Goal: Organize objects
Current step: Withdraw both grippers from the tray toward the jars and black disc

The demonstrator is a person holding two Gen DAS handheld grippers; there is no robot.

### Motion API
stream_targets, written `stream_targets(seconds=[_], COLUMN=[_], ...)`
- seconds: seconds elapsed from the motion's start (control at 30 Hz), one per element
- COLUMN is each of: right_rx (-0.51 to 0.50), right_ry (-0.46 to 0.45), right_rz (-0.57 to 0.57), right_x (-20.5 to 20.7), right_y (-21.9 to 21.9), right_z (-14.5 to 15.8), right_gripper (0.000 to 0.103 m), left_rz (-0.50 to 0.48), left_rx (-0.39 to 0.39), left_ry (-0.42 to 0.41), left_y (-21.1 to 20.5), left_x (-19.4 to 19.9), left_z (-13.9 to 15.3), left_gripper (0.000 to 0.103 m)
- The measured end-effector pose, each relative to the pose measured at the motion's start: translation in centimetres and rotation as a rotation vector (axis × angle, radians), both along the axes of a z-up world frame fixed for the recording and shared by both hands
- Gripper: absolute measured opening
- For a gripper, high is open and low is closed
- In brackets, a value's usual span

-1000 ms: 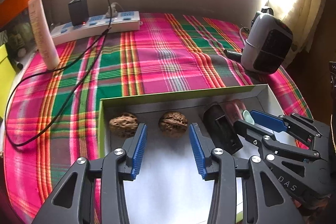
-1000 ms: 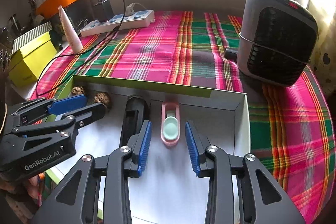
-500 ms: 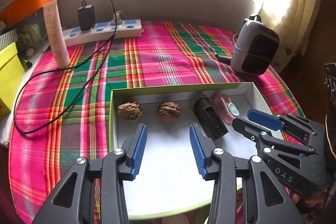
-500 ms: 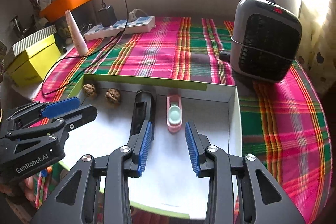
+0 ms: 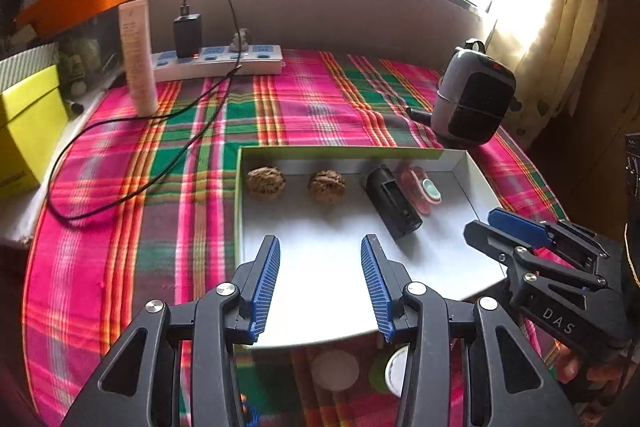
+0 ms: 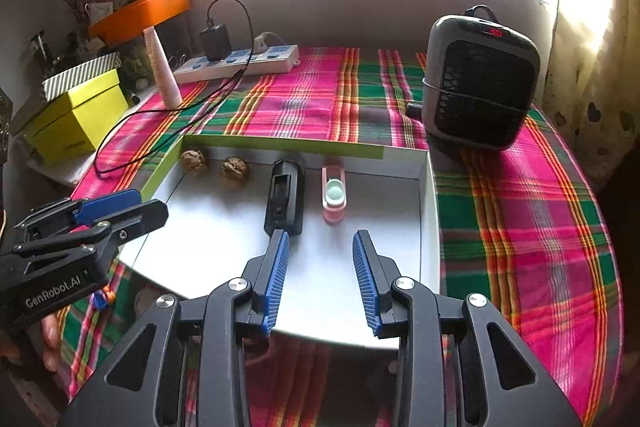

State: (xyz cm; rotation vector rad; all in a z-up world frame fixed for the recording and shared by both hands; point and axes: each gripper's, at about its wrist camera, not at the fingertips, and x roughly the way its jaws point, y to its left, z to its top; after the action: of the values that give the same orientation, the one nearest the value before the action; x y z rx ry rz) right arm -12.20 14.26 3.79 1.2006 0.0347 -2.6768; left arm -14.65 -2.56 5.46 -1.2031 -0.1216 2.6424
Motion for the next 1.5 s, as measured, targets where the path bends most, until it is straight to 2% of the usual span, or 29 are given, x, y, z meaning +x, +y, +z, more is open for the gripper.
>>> stream_targets(seconds=[0.5,0.73,1.5], right_rx=[0.006,0.018,-0.002], right_ry=[0.046,0.054,0.014], right_rz=[-0.007,-0.02,-0.106], right_x=[3.7,5.3,8.1], right_y=[0.6,1.5,5.5], right_z=[0.2,-0.1,-2.1], right_gripper=[0.035,0.035,0.04], left_rz=[0.027,0.031,0.03], left_rx=[0.014,0.009,0.043], left_ry=[0.02,0.0,-0.067], left_y=[-1.1,-1.6,-2.4], left_x=[4.1,5.5,6.4], left_z=[-0.1,-1.2,-4.0], left_gripper=[0.041,0.041,0.045])
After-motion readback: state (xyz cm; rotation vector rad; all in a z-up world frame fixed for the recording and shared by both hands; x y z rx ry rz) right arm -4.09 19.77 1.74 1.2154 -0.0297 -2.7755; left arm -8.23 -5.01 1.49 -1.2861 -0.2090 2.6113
